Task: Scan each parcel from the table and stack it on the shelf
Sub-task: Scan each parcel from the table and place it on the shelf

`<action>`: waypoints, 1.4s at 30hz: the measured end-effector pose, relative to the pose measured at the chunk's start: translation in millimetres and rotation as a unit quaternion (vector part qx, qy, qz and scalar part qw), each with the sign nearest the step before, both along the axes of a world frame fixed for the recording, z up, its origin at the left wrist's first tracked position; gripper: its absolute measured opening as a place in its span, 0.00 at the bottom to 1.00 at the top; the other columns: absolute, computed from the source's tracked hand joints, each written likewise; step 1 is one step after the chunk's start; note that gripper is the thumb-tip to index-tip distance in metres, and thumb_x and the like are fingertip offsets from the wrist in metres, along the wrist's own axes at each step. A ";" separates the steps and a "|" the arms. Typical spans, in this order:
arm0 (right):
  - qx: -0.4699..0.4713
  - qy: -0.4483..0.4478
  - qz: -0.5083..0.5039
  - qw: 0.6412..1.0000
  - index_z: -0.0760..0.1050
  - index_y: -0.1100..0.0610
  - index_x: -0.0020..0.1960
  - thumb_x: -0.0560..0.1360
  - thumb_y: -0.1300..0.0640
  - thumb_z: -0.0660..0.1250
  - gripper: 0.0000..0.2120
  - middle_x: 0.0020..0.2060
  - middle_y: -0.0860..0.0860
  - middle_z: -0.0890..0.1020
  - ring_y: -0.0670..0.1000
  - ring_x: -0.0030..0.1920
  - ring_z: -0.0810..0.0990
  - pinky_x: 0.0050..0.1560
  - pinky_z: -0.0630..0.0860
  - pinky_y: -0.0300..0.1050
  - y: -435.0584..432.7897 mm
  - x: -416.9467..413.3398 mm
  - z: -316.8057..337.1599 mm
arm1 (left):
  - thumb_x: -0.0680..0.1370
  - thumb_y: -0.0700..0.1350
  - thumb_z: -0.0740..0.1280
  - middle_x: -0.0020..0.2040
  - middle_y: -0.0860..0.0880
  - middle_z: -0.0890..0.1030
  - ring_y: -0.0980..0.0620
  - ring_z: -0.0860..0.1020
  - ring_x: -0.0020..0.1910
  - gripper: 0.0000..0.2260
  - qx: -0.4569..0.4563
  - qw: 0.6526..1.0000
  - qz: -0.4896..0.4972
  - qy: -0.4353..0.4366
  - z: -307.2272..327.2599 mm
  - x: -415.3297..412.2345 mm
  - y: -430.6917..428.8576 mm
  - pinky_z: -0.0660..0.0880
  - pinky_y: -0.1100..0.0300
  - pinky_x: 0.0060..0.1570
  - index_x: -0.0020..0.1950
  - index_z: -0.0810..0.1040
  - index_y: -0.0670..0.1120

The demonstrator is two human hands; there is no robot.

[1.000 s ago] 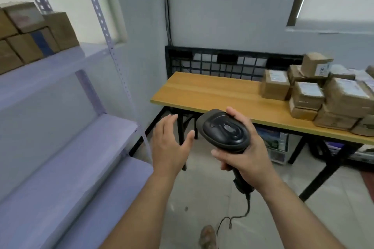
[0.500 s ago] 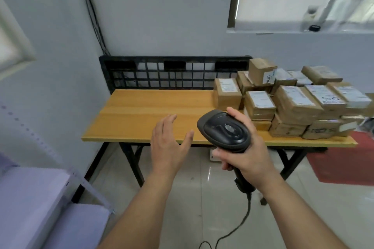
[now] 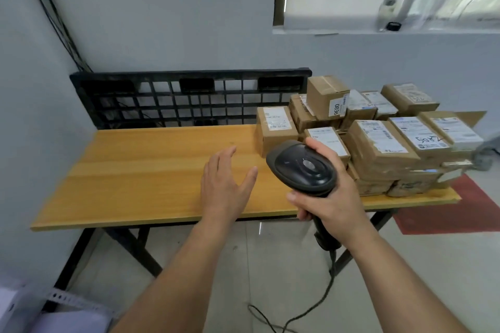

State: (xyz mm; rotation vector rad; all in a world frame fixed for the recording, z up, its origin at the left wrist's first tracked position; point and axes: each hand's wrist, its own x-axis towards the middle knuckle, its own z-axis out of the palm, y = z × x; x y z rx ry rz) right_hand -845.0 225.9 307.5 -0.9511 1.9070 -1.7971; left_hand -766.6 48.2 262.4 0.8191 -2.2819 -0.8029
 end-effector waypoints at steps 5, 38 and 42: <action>0.006 -0.005 0.003 1.000 0.66 0.39 0.69 0.67 0.70 0.76 0.41 0.56 0.48 0.79 0.53 0.29 0.80 0.31 0.80 0.45 -7.8 -53.3 -9.5 | 0.77 0.54 0.66 0.70 0.51 0.69 0.53 0.65 0.69 0.26 0.008 1.000 0.014 -0.014 -4.6 -48.0 -5.3 0.62 0.57 0.68 0.73 0.65 0.49; 0.051 -0.131 -0.045 0.989 0.69 0.29 0.63 0.62 0.62 0.76 0.39 0.51 0.59 0.80 0.59 0.27 0.78 0.31 0.78 0.51 -105.1 -271.2 -59.4 | 0.72 0.70 0.50 0.61 0.45 0.77 0.46 0.74 0.60 0.36 0.284 0.946 -0.038 -0.150 -94.3 -281.5 -129.8 0.73 0.45 0.60 0.67 0.73 0.46; 0.047 -0.143 -0.063 0.987 0.69 0.30 0.64 0.63 0.62 0.75 0.39 0.49 0.59 0.80 0.59 0.27 0.78 0.31 0.77 0.50 -106.2 -274.4 -61.9 | 0.72 0.68 0.59 0.68 0.49 0.72 0.48 0.71 0.65 0.32 0.331 0.940 -0.038 -0.076 -86.1 -279.7 -126.3 0.72 0.46 0.61 0.72 0.66 0.53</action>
